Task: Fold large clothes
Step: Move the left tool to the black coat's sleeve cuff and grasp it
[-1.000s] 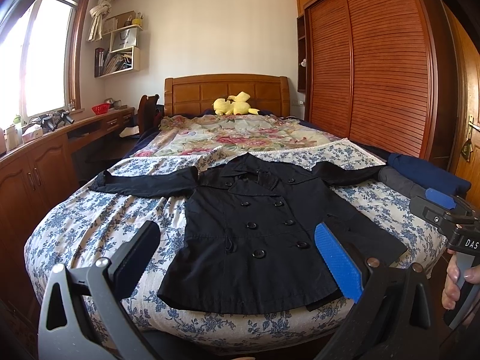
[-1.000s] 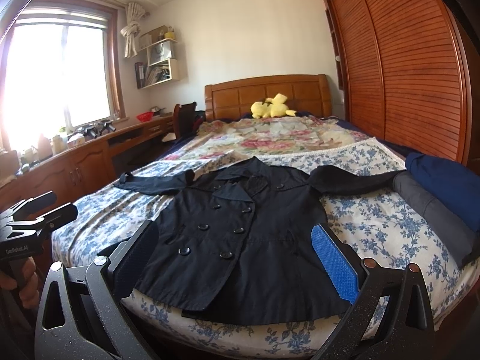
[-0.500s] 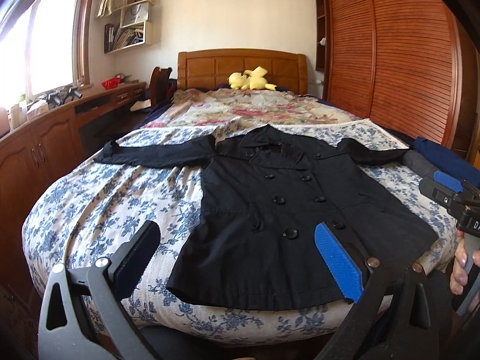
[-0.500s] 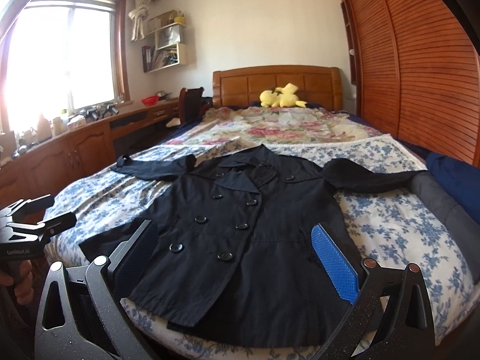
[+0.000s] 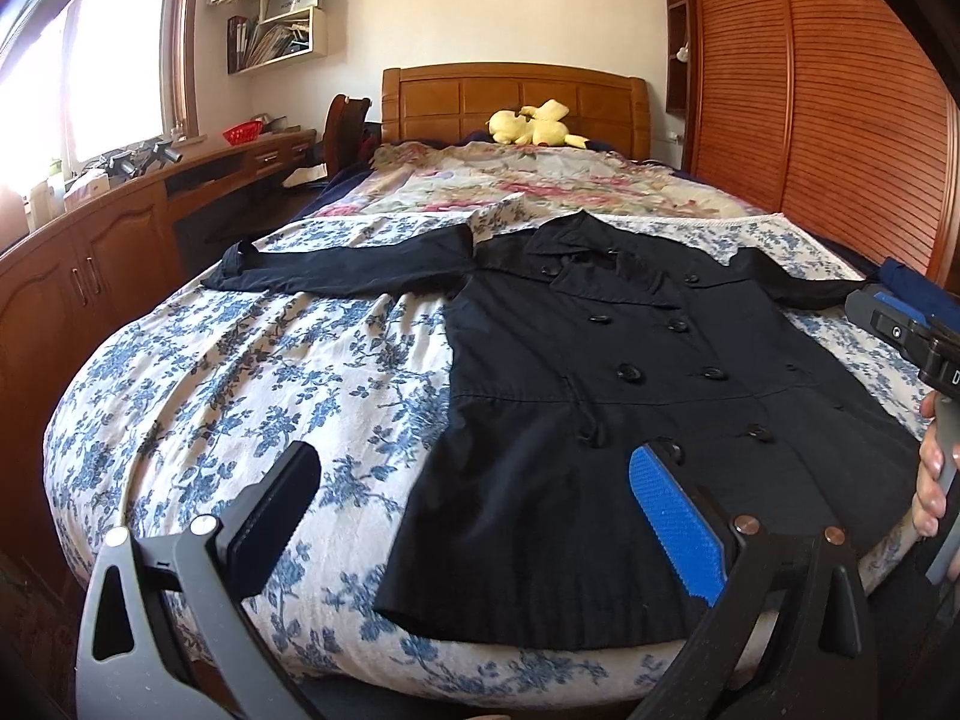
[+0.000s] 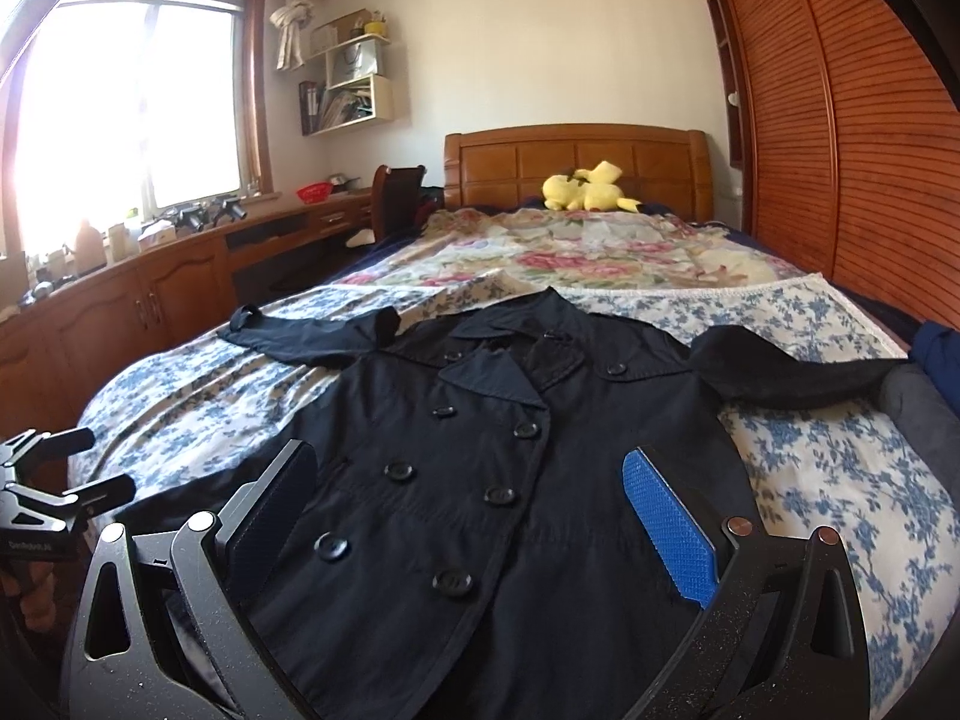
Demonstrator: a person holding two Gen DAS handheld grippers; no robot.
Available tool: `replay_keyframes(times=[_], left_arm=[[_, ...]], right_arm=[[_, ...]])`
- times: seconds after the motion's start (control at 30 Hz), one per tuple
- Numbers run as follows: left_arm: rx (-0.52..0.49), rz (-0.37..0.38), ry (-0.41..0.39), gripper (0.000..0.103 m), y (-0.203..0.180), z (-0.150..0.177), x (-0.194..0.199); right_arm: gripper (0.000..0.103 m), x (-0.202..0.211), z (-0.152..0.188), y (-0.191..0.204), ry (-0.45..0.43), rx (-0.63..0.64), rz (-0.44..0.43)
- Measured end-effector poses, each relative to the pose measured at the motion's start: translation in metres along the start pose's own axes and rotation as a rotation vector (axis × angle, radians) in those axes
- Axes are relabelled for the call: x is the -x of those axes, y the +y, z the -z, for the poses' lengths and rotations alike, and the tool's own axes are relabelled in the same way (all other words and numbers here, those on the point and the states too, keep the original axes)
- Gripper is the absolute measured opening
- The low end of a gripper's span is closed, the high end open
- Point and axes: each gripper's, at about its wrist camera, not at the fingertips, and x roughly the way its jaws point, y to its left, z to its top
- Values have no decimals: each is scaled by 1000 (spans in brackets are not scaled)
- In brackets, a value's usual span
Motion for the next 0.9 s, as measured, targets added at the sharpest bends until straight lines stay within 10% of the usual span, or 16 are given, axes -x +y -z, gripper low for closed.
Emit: replay_keyframes(times=[0.47, 0.9], left_arm=[[46, -65, 58, 103, 36, -21, -55], [106, -58, 151, 103, 81, -49, -126]], right_arm=[[103, -105, -30, 3, 46, 39, -126], [103, -170, 13, 14, 206, 130, -191]])
